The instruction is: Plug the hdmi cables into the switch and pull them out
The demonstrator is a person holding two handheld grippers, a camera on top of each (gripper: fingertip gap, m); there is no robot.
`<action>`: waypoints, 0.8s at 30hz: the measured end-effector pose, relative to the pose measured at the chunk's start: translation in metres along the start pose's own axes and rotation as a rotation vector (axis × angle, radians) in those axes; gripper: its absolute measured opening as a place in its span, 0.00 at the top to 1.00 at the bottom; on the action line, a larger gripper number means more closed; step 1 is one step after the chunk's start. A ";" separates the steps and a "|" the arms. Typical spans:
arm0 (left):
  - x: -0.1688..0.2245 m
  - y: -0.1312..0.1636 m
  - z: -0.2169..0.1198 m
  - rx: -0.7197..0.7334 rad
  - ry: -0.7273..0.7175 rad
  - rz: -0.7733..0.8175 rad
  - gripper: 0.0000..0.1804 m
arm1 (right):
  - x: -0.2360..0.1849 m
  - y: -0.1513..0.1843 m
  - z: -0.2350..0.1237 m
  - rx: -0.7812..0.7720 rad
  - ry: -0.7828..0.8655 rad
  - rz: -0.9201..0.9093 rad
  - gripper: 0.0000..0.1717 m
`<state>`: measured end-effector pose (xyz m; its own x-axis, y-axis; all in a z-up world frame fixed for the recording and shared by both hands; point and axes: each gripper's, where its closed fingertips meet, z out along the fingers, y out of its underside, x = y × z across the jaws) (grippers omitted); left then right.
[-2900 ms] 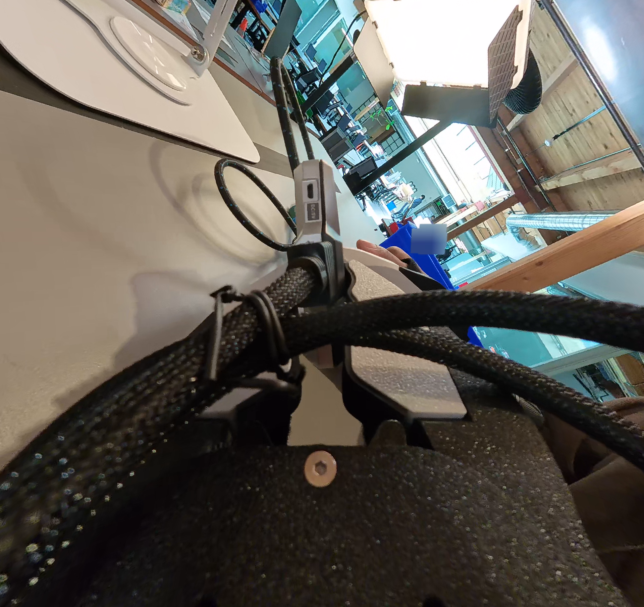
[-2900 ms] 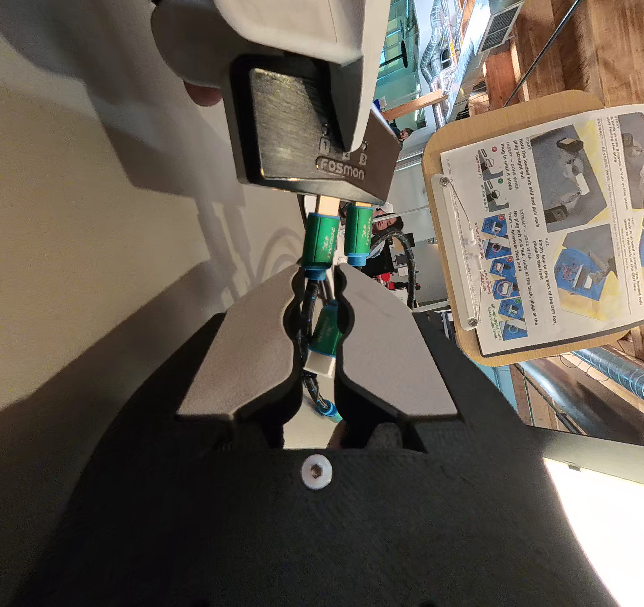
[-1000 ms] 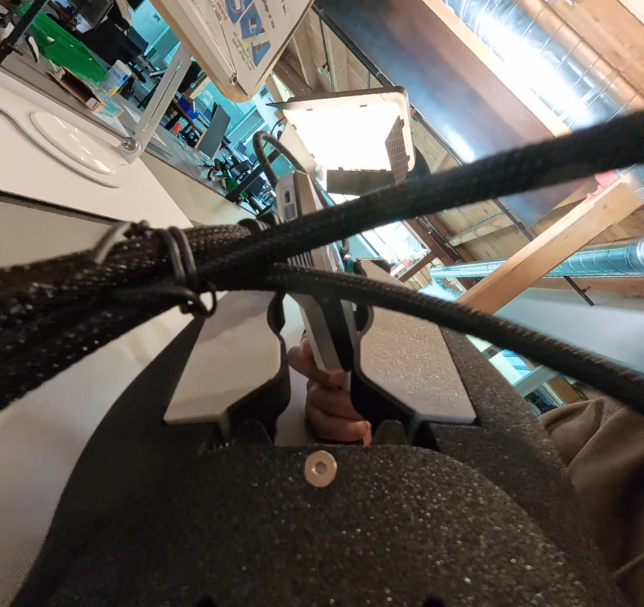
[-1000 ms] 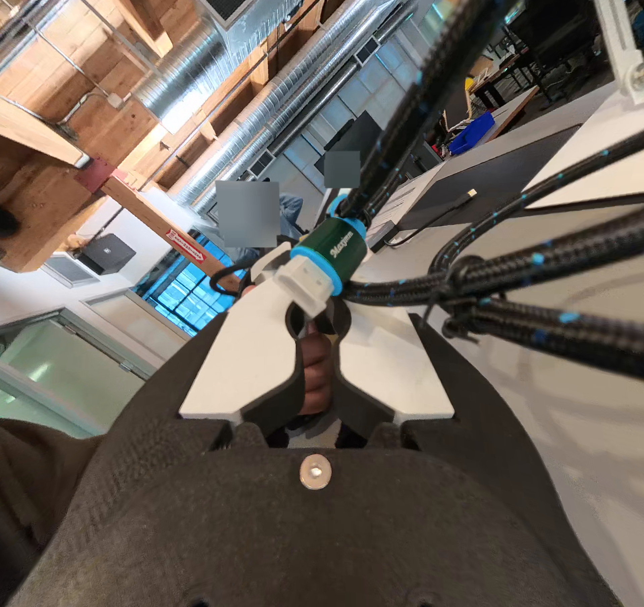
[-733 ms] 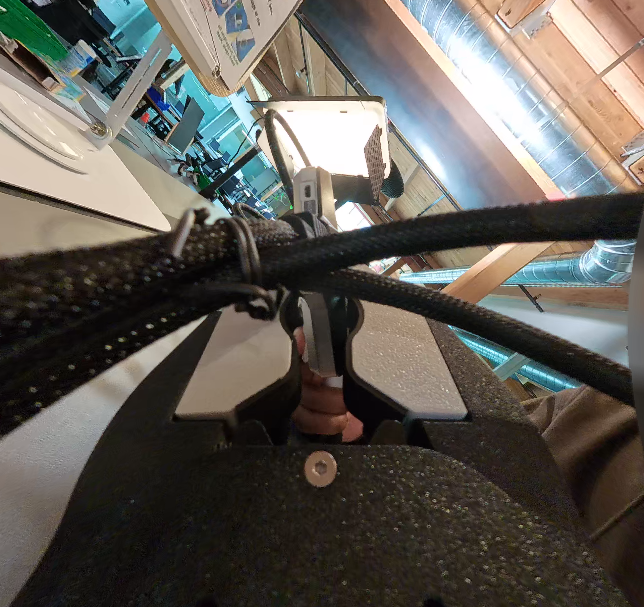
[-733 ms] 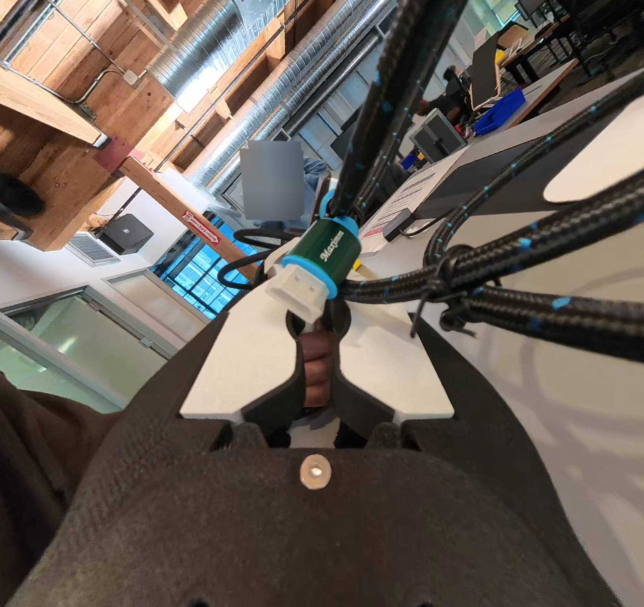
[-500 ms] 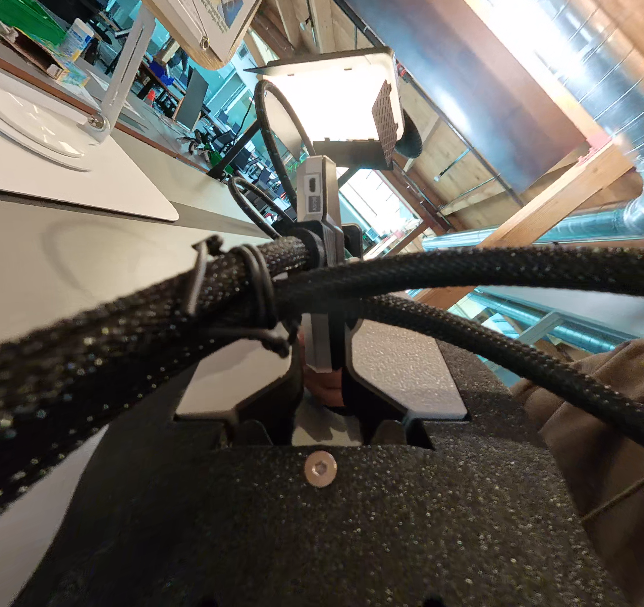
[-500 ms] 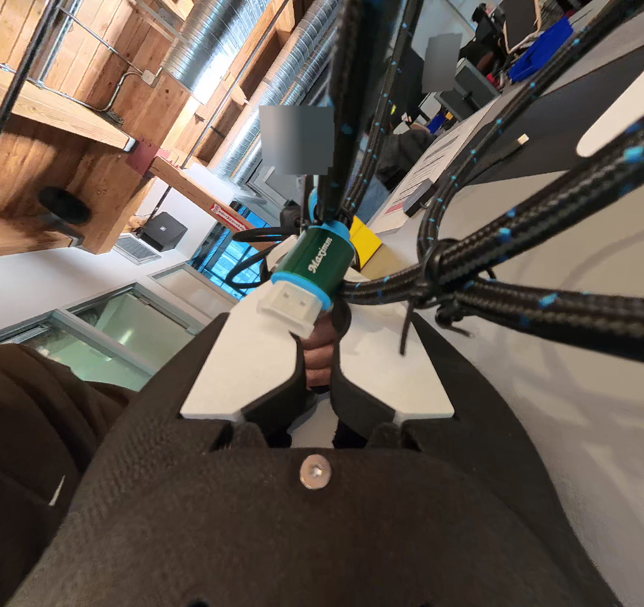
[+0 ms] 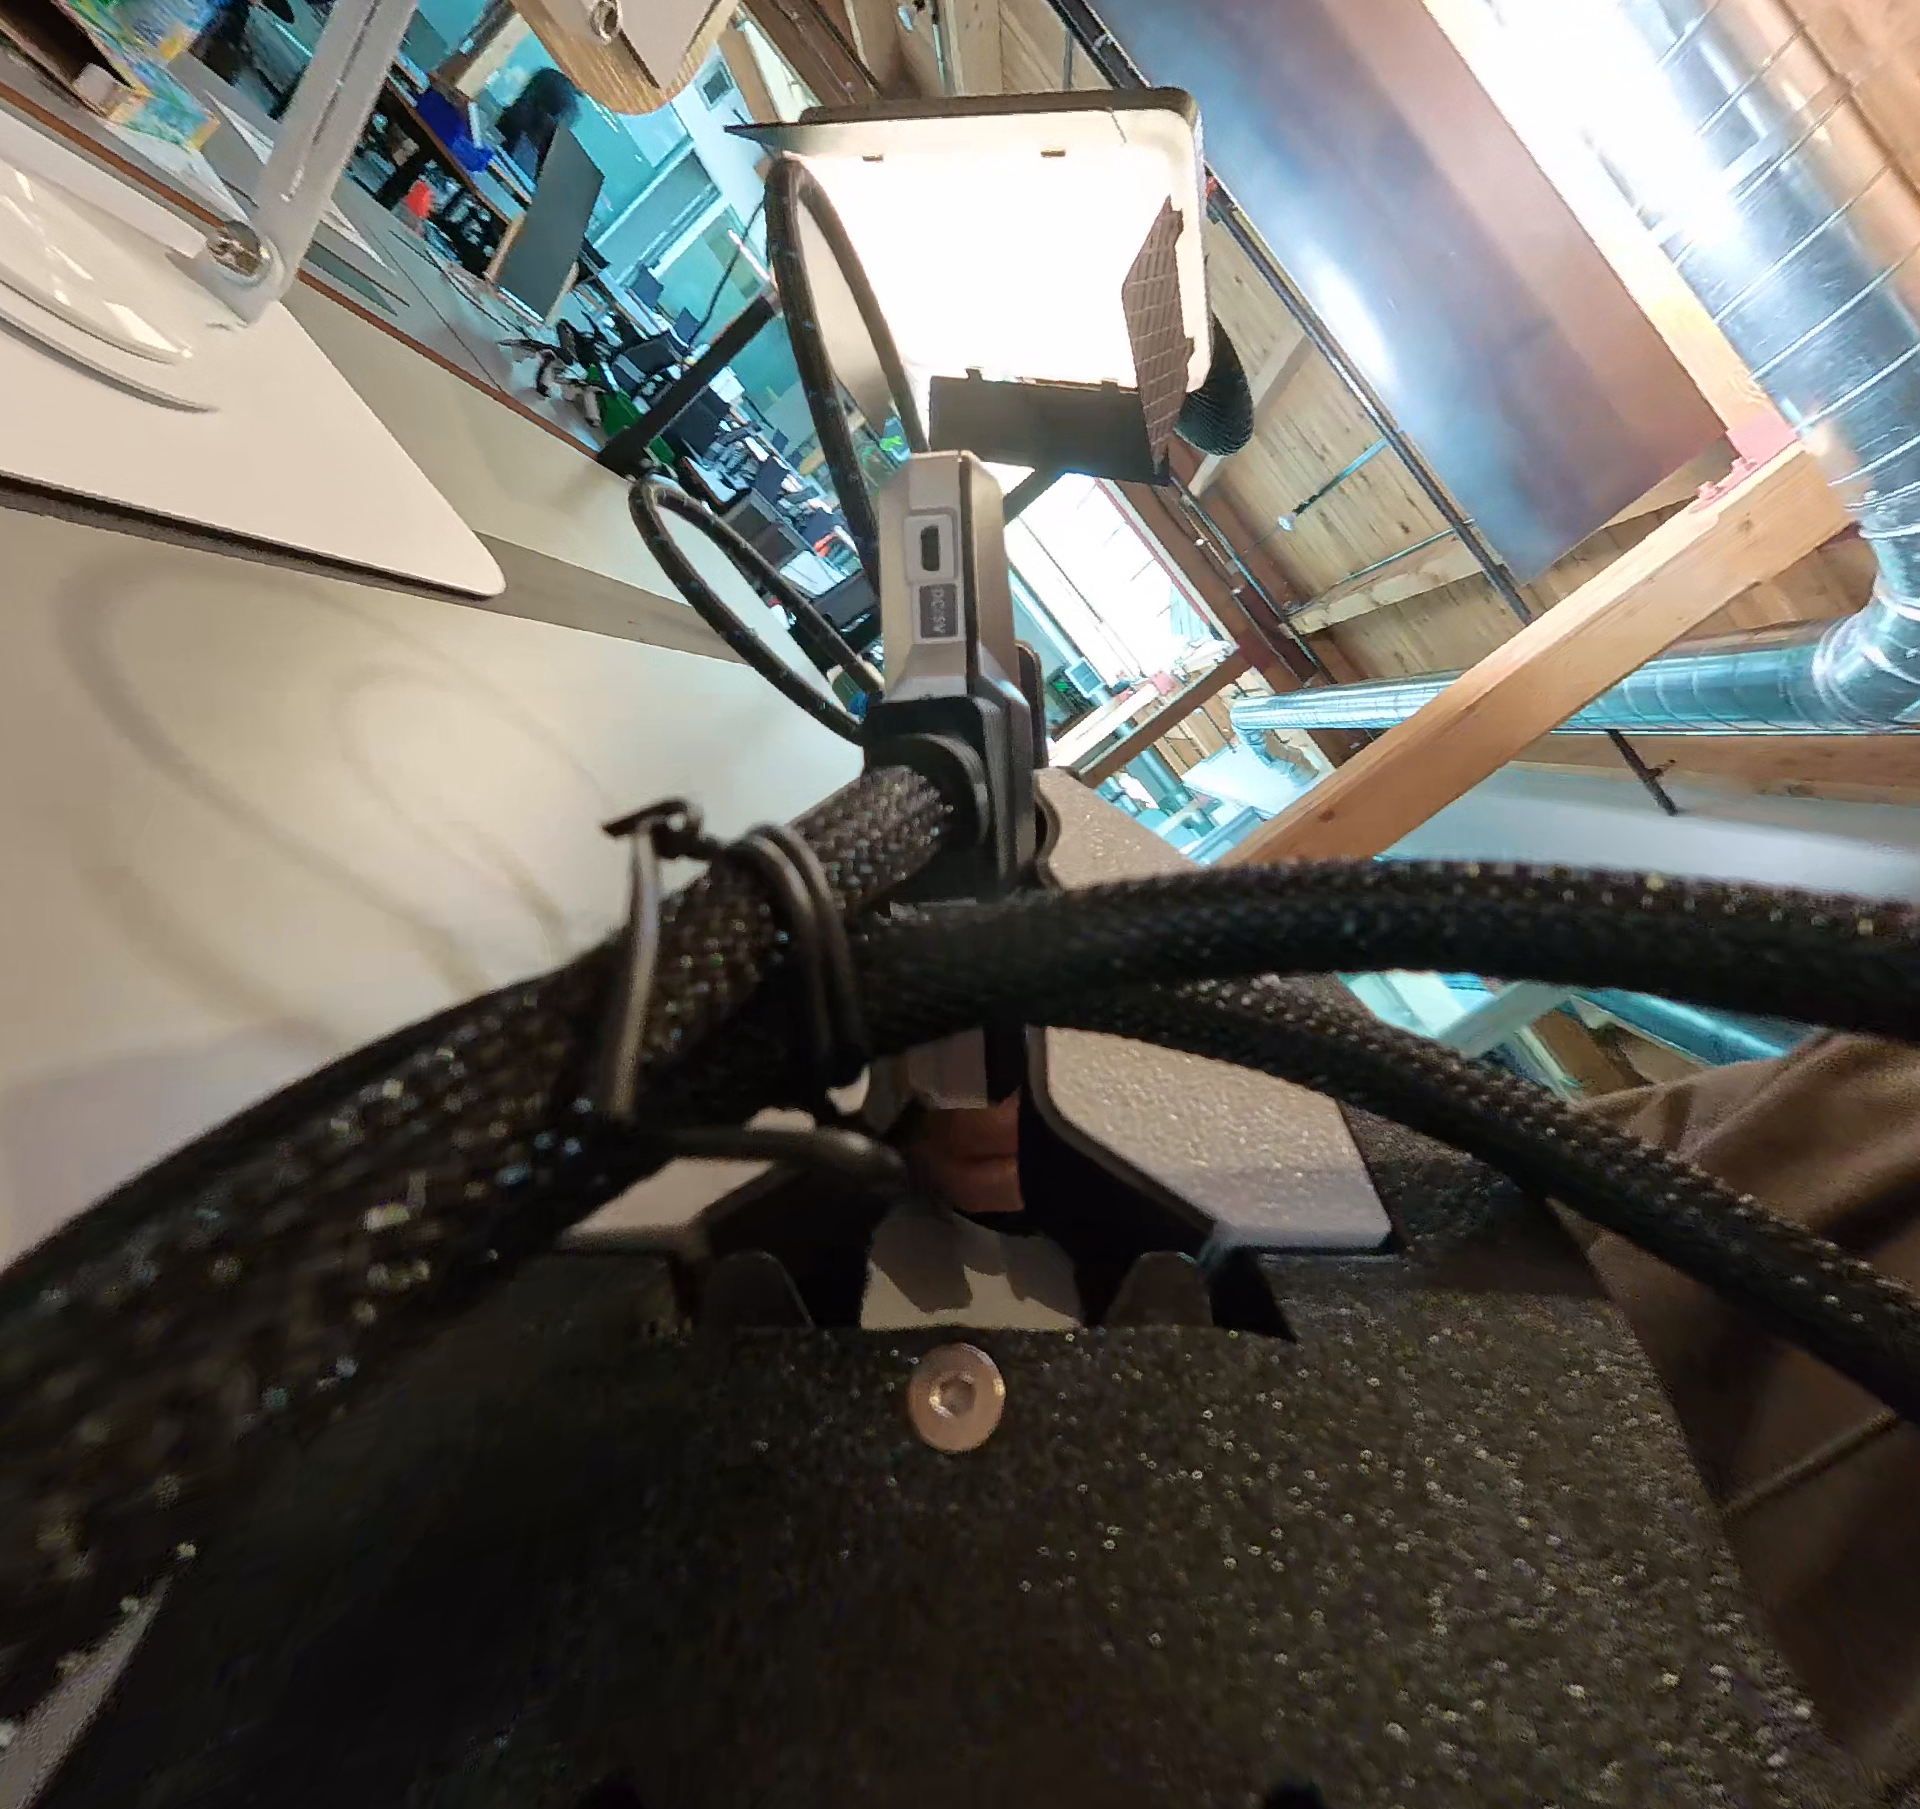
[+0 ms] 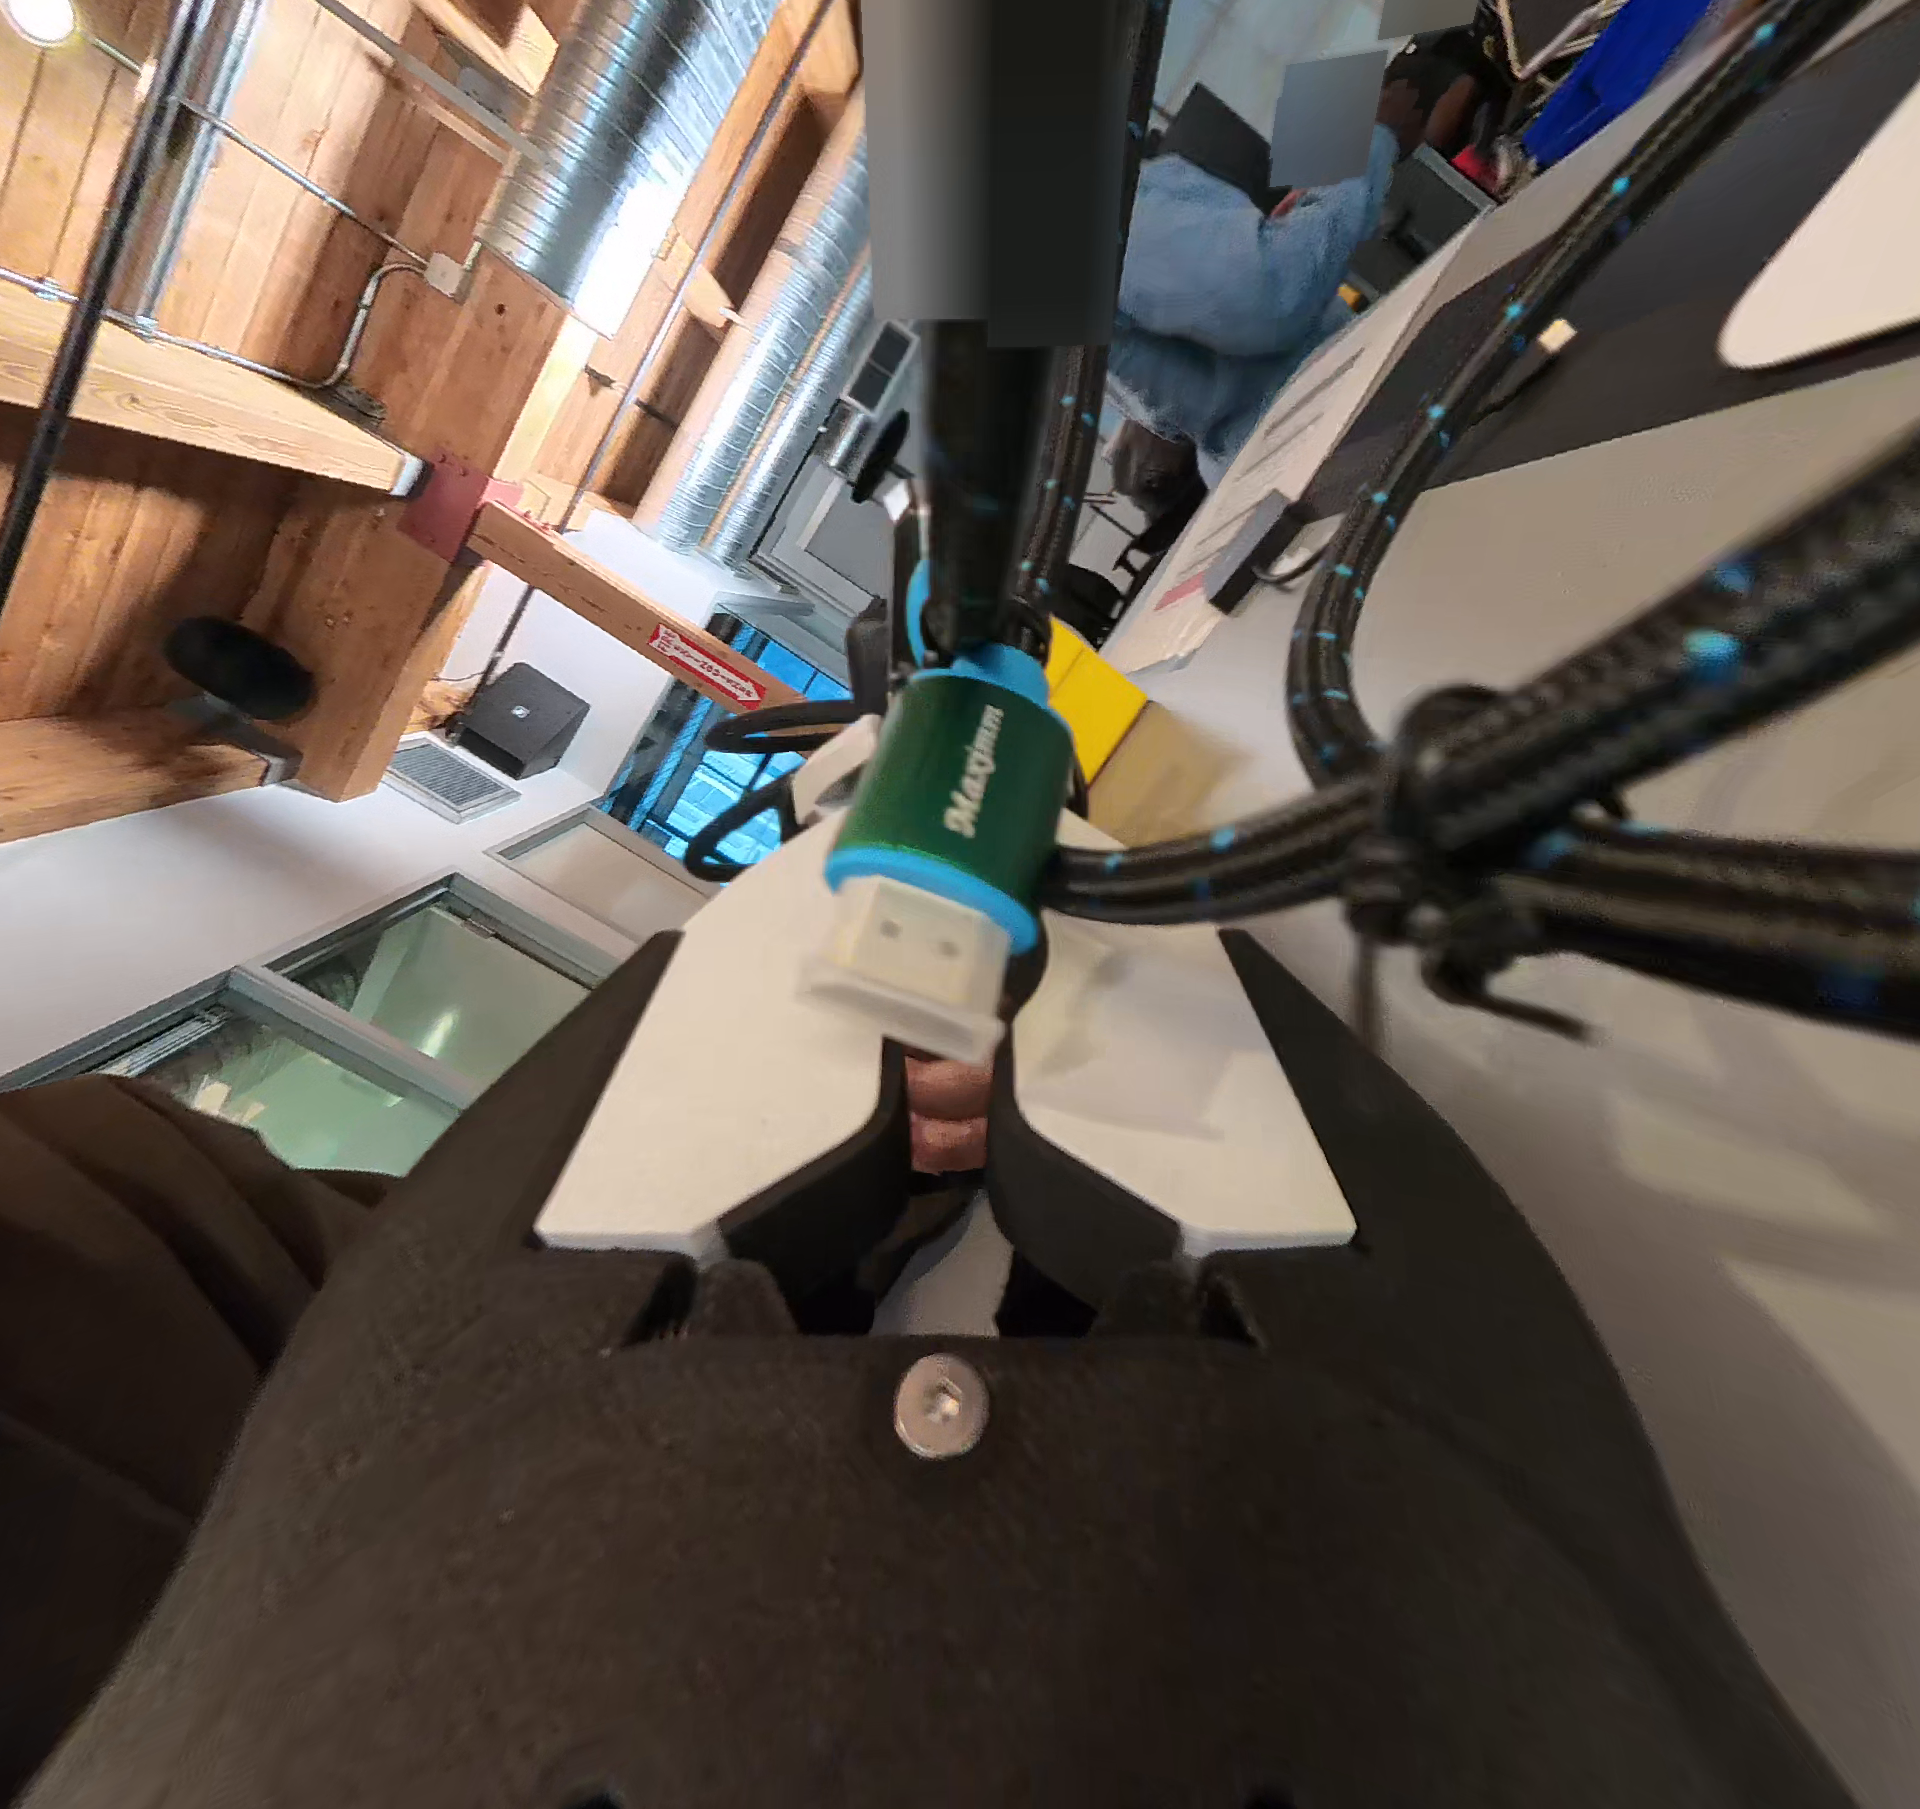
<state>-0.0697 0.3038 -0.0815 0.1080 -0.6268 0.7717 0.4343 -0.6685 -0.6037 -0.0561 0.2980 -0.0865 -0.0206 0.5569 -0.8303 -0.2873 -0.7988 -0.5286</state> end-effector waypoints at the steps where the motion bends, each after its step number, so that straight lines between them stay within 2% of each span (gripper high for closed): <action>1: -0.003 -0.001 0.000 0.006 -0.020 0.015 0.85 | 0.004 0.001 0.001 -0.004 0.026 -0.006 0.93; 3: -0.006 -0.003 0.001 0.019 -0.051 0.043 0.88 | 0.011 0.009 0.005 -0.043 0.095 -0.044 0.95; 5: -0.007 -0.011 -0.003 0.074 -0.060 0.052 0.88 | 0.015 0.018 0.011 -0.096 0.170 -0.144 0.89; 7: -0.012 -0.022 -0.010 0.147 -0.075 0.020 0.88 | 0.021 0.029 0.016 -0.148 0.255 -0.233 0.84; 12: -0.022 -0.049 -0.038 0.336 -0.058 -0.094 0.88 | 0.027 0.037 0.021 -0.191 0.442 -0.503 0.84; 15: -0.029 -0.051 -0.044 0.366 -0.078 -0.151 0.88 | 0.016 0.023 0.020 -0.125 0.566 -0.851 0.84; 18: -0.033 -0.045 -0.039 0.345 -0.109 -0.172 0.88 | 0.010 0.004 0.009 -0.067 0.810 -1.423 0.83; 20: -0.034 -0.040 -0.035 0.322 -0.111 -0.190 0.88 | 0.016 -0.001 0.005 -0.130 1.001 -1.781 0.82; 22: -0.034 -0.035 -0.029 0.302 -0.107 -0.210 0.88 | 0.026 -0.004 0.003 -0.214 1.135 -1.934 0.74; 24: -0.034 -0.030 -0.024 0.275 -0.108 -0.227 0.88 | 0.037 -0.008 -0.001 -0.287 1.214 -1.962 0.66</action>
<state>-0.1077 0.3350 -0.0943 0.0687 -0.4191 0.9053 0.6808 -0.6437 -0.3496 -0.0532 0.3245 -0.1131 0.4179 0.1641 0.8936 0.8512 0.2731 -0.4482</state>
